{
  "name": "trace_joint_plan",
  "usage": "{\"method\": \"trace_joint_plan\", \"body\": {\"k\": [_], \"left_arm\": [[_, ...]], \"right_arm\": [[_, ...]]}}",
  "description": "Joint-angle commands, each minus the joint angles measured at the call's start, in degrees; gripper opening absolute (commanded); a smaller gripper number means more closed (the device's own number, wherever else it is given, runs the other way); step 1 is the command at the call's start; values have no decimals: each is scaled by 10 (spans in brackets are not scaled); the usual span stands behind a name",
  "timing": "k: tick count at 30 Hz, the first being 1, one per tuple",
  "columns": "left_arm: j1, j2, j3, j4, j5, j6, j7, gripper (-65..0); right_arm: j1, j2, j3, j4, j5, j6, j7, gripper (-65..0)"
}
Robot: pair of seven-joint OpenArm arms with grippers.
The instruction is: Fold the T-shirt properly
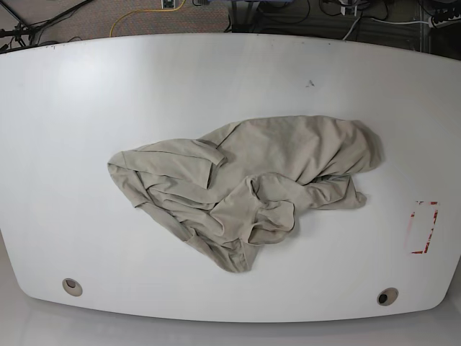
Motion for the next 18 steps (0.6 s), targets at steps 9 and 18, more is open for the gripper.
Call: {"method": "trace_joint_plan", "body": {"k": [9, 18], "left_arm": [[43, -4, -5, 77, -6, 1, -9, -237], [98, -6, -10, 176, -6, 0, 13, -234]], "right_arm": [[-50, -3, -1, 77, -2, 0, 1, -580], [-101, -2, 3, 150, 0, 2, 0, -580]]}}
